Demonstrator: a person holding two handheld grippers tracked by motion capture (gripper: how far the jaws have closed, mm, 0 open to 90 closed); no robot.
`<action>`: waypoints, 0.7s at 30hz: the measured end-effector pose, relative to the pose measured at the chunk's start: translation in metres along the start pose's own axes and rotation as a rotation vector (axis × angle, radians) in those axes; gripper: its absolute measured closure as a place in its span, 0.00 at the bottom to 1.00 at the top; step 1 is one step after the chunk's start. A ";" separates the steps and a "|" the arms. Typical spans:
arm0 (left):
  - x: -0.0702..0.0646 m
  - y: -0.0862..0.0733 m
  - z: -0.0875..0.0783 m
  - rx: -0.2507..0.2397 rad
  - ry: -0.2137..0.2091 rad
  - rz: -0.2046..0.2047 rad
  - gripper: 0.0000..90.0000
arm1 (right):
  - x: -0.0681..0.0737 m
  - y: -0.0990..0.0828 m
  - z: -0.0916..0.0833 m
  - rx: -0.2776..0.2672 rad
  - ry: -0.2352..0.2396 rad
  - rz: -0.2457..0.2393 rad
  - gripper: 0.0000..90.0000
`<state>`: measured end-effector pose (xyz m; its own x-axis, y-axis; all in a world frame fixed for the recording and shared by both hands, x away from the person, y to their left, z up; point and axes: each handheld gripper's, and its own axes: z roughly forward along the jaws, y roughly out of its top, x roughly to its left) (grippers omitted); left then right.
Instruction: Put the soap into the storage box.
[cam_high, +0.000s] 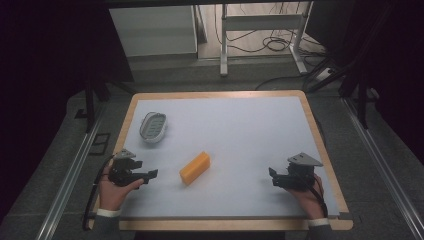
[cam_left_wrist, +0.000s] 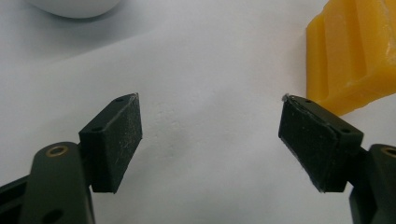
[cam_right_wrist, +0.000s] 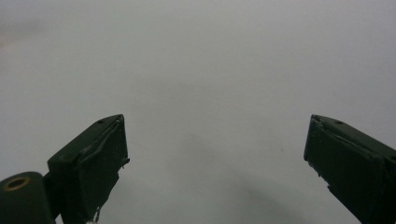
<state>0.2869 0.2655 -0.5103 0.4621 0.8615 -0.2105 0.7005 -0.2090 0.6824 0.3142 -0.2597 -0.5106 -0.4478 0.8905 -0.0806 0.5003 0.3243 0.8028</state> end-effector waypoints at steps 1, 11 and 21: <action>-0.001 0.000 0.001 0.004 0.004 0.001 0.24 | 0.002 0.000 0.001 0.009 -0.002 -0.010 0.07; -0.002 0.002 0.003 0.040 0.052 0.011 0.24 | 0.003 -0.001 0.001 0.000 0.018 -0.012 0.07; -0.009 0.009 -0.008 0.071 0.082 0.037 0.22 | 0.006 0.000 -0.001 -0.008 0.028 -0.007 0.07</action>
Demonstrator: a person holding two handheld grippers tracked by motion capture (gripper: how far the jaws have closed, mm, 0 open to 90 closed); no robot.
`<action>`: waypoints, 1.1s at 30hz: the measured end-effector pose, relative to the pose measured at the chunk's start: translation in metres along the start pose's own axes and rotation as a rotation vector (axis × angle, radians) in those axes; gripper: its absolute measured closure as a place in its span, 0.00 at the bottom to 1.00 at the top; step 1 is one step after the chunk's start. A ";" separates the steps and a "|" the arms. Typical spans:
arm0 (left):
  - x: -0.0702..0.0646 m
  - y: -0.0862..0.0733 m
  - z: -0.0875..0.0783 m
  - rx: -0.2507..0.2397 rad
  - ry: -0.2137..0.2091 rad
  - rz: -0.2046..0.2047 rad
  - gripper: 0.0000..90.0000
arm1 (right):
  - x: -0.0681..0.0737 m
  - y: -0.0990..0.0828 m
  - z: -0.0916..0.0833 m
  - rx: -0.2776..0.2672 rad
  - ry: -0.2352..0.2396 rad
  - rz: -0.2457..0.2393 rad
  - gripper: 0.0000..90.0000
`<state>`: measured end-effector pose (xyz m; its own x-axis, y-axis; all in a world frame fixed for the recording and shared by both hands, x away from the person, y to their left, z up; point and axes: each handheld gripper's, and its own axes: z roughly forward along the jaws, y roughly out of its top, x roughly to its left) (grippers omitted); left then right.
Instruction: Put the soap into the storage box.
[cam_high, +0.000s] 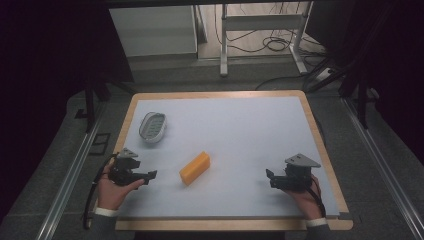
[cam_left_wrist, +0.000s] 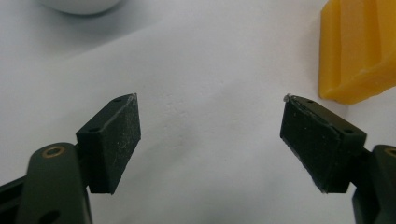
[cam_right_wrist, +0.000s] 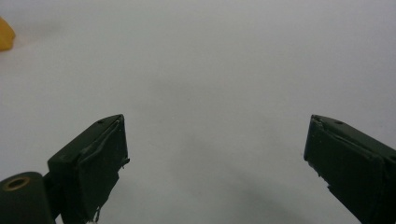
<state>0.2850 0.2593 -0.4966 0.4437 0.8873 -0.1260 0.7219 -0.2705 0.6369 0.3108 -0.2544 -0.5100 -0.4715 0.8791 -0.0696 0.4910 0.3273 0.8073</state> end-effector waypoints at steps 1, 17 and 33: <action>-0.001 0.002 -0.002 0.001 0.001 -0.005 0.22 | 0.000 0.000 -0.001 -0.006 0.001 0.007 0.07; -0.010 0.027 -0.021 -0.005 -0.018 0.048 0.21 | -0.007 -0.003 -0.005 -0.011 -0.005 0.029 0.07; -0.023 0.039 -0.025 0.008 -0.004 0.067 0.21 | -0.011 -0.001 -0.010 -0.028 0.010 0.060 0.07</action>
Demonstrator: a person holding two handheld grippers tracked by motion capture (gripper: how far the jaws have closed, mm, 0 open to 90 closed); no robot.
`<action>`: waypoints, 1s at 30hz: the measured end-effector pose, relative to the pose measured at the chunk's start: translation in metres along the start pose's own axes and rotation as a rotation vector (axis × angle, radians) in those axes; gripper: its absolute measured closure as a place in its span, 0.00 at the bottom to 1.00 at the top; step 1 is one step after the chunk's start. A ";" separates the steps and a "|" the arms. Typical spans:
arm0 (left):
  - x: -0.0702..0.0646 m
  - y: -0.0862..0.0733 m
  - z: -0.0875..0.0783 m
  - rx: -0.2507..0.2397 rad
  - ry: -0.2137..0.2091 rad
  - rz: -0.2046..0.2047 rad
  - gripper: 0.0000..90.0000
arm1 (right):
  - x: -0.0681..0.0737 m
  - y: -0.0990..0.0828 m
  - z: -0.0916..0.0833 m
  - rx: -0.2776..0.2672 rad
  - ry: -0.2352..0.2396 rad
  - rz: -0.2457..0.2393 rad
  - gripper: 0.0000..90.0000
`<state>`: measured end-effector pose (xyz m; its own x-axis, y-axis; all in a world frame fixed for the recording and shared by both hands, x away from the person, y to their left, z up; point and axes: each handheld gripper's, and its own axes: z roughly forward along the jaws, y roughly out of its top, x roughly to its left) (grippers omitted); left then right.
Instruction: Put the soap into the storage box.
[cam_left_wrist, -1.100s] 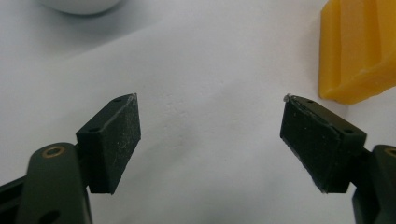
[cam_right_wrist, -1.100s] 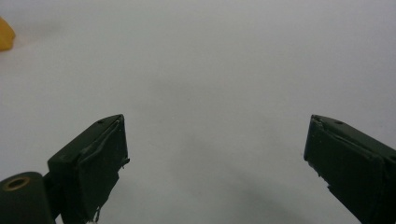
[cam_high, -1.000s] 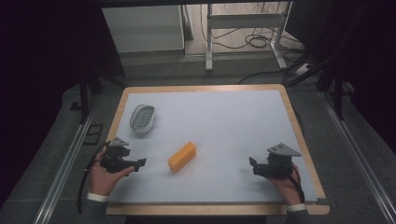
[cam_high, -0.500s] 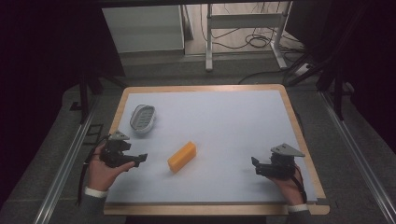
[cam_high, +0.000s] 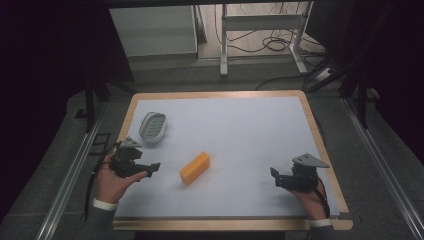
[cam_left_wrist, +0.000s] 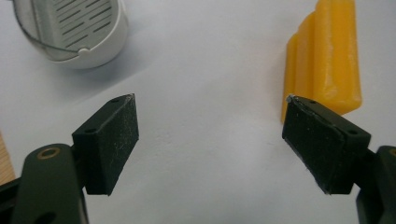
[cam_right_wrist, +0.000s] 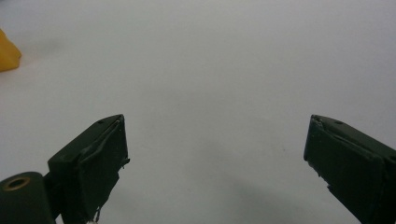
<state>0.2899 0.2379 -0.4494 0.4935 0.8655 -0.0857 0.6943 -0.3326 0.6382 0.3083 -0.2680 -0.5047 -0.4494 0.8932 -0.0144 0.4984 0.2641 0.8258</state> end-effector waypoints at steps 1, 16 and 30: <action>-0.002 0.001 0.000 0.005 -0.002 0.007 0.21 | 0.000 0.000 0.000 0.000 -0.001 -0.002 0.07; -0.016 0.013 0.012 0.025 -0.024 0.047 0.20 | 0.001 -0.001 0.002 0.011 -0.002 -0.013 0.07; -0.029 0.021 0.022 0.029 -0.043 0.070 0.19 | 0.001 -0.001 0.002 0.013 0.001 -0.006 0.07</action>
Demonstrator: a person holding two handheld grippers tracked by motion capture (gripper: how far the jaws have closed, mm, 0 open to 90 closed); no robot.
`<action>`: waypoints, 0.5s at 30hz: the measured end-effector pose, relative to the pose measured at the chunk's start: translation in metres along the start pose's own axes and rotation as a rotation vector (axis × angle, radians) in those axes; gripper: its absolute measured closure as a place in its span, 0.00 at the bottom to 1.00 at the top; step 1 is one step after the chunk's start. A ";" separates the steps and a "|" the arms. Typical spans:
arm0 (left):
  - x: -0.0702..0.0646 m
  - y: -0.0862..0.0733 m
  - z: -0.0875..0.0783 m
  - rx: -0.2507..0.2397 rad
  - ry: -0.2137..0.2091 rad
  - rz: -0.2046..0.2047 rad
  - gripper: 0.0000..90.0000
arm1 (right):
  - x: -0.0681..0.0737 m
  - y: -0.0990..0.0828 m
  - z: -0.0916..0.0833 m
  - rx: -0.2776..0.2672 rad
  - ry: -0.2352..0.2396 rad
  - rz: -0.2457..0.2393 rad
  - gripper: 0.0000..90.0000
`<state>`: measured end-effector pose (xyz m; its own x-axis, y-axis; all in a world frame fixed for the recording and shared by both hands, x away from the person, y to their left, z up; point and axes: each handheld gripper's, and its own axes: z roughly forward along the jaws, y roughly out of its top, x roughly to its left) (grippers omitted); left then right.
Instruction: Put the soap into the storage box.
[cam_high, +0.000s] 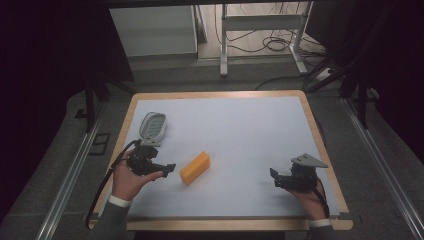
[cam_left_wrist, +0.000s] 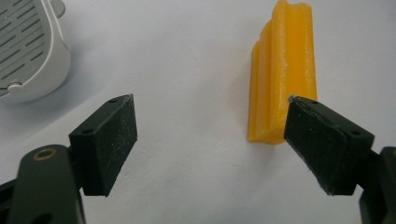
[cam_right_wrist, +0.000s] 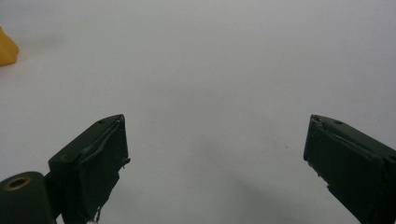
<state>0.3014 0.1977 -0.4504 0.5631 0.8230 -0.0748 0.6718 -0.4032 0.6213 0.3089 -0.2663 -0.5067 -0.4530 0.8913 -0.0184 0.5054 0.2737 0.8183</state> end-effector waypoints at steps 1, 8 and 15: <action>-0.001 0.000 0.001 0.003 -0.001 0.001 0.19 | 0.000 0.000 0.000 0.000 -0.001 0.000 0.07; -0.006 0.001 0.009 0.011 -0.014 0.008 0.19 | 0.000 0.000 0.000 0.000 0.001 0.002 0.07; -0.017 0.010 0.014 0.015 -0.021 0.040 0.19 | 0.001 0.000 0.001 0.003 -0.002 0.001 0.07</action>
<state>0.3055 0.1743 -0.4535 0.5995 0.7975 -0.0670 0.6556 -0.4413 0.6127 0.3090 -0.2652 -0.5074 -0.4515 0.8921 -0.0187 0.5079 0.2742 0.8166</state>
